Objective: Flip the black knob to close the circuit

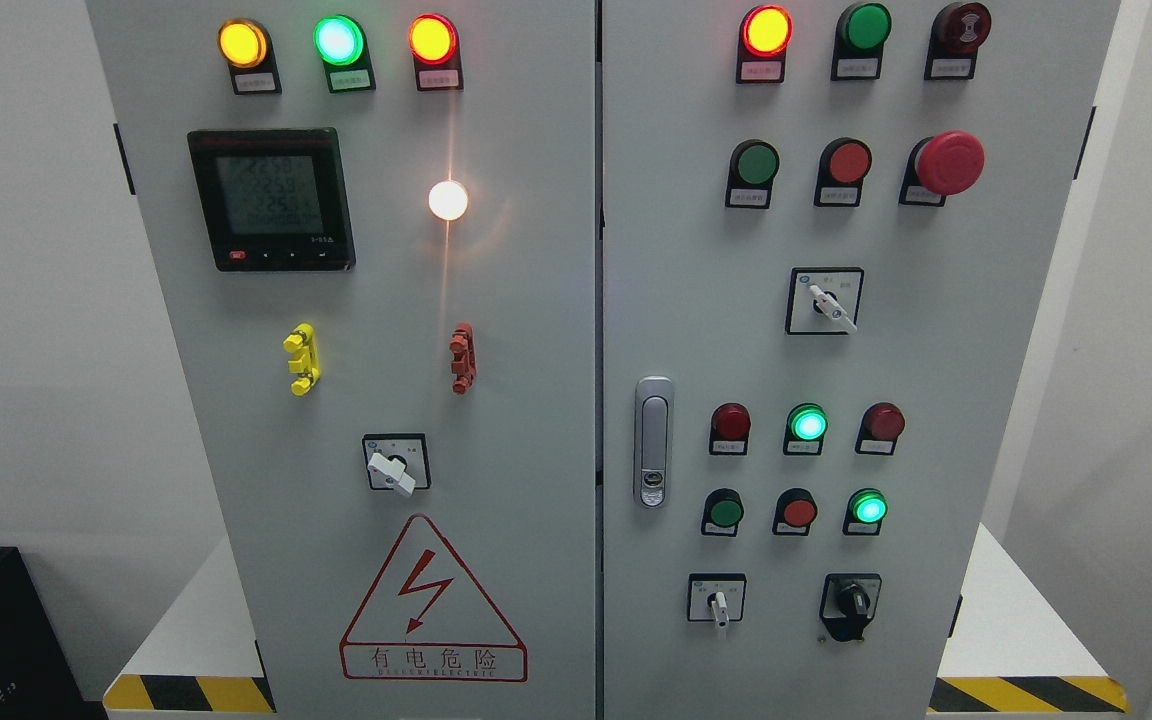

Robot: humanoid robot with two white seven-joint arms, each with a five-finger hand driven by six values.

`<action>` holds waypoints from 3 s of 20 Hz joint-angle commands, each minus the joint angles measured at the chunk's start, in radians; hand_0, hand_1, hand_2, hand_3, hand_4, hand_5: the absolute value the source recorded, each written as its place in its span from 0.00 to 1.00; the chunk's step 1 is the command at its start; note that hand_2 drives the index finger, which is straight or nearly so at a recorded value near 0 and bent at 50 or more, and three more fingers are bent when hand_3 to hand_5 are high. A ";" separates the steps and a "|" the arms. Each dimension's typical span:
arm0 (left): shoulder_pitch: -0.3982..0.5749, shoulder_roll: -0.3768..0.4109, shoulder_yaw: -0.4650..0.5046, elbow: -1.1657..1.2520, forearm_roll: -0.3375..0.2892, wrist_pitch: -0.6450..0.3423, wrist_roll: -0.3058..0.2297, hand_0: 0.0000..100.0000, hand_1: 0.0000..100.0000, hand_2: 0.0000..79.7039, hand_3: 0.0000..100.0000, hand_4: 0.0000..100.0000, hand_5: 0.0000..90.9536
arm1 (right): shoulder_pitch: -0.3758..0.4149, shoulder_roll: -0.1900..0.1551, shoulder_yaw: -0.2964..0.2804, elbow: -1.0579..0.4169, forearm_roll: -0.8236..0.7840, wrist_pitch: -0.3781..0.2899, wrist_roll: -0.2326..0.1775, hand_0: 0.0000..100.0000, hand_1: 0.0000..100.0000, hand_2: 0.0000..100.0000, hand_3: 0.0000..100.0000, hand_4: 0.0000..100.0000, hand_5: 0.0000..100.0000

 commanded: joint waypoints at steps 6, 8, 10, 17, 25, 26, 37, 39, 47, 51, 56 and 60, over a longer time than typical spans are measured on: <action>0.021 0.000 0.000 -0.023 0.000 -0.001 0.000 0.12 0.56 0.00 0.00 0.00 0.00 | -0.007 -0.001 0.003 0.022 0.005 -0.021 0.002 0.00 0.08 0.00 0.00 0.00 0.00; 0.021 0.000 0.000 -0.023 0.000 -0.001 0.000 0.12 0.56 0.00 0.00 0.00 0.00 | -0.013 -0.001 0.003 0.027 0.005 -0.031 0.005 0.00 0.08 0.00 0.00 0.00 0.00; 0.021 0.000 0.000 -0.023 0.000 -0.001 0.000 0.12 0.56 0.00 0.00 0.00 0.00 | -0.035 0.000 0.002 0.027 0.003 -0.036 0.010 0.00 0.08 0.00 0.00 0.00 0.00; 0.021 0.000 0.000 -0.023 0.000 -0.001 0.000 0.12 0.56 0.00 0.00 0.00 0.00 | -0.098 -0.004 -0.026 0.009 -0.014 -0.135 0.065 0.00 0.08 0.00 0.00 0.00 0.00; 0.021 0.000 0.000 -0.023 0.000 -0.001 0.000 0.12 0.56 0.00 0.00 0.00 0.00 | -0.052 0.000 -0.006 -0.301 0.000 -0.318 0.027 0.00 0.11 0.15 0.28 0.25 0.12; 0.021 0.000 0.000 -0.023 0.000 -0.001 0.000 0.12 0.56 0.00 0.00 0.00 0.00 | -0.046 -0.003 0.023 -0.339 0.000 -0.320 -0.010 0.00 0.13 0.25 0.40 0.35 0.25; 0.021 0.000 0.000 -0.023 0.000 -0.001 0.000 0.12 0.56 0.00 0.00 0.00 0.00 | -0.052 -0.010 0.134 -0.499 0.379 -0.409 -0.444 0.00 0.12 0.77 0.88 0.80 0.85; 0.021 0.001 0.000 -0.023 0.000 -0.001 0.000 0.12 0.56 0.00 0.00 0.00 0.00 | -0.052 -0.010 0.131 -0.540 0.451 -0.412 -0.472 0.00 0.12 0.84 0.95 0.85 0.93; 0.021 0.000 0.000 -0.023 0.000 -0.001 0.000 0.12 0.56 0.00 0.00 0.00 0.00 | -0.018 -0.003 0.117 -0.841 0.745 -0.369 -0.472 0.00 0.13 0.89 1.00 0.91 1.00; 0.021 0.000 0.000 -0.023 0.000 -0.001 0.000 0.12 0.56 0.00 0.00 0.00 0.00 | 0.005 0.013 0.103 -1.009 0.844 -0.338 -0.425 0.00 0.12 0.92 1.00 0.93 1.00; 0.021 0.000 0.000 -0.023 0.000 -0.001 0.000 0.12 0.56 0.00 0.00 0.00 0.00 | 0.003 0.013 0.097 -1.183 0.914 -0.301 -0.363 0.00 0.11 0.92 1.00 0.94 1.00; 0.021 0.000 0.000 -0.023 0.000 -0.001 0.000 0.12 0.56 0.00 0.00 0.00 0.00 | 0.002 0.013 0.089 -1.292 0.931 -0.242 -0.322 0.00 0.10 0.92 1.00 0.94 1.00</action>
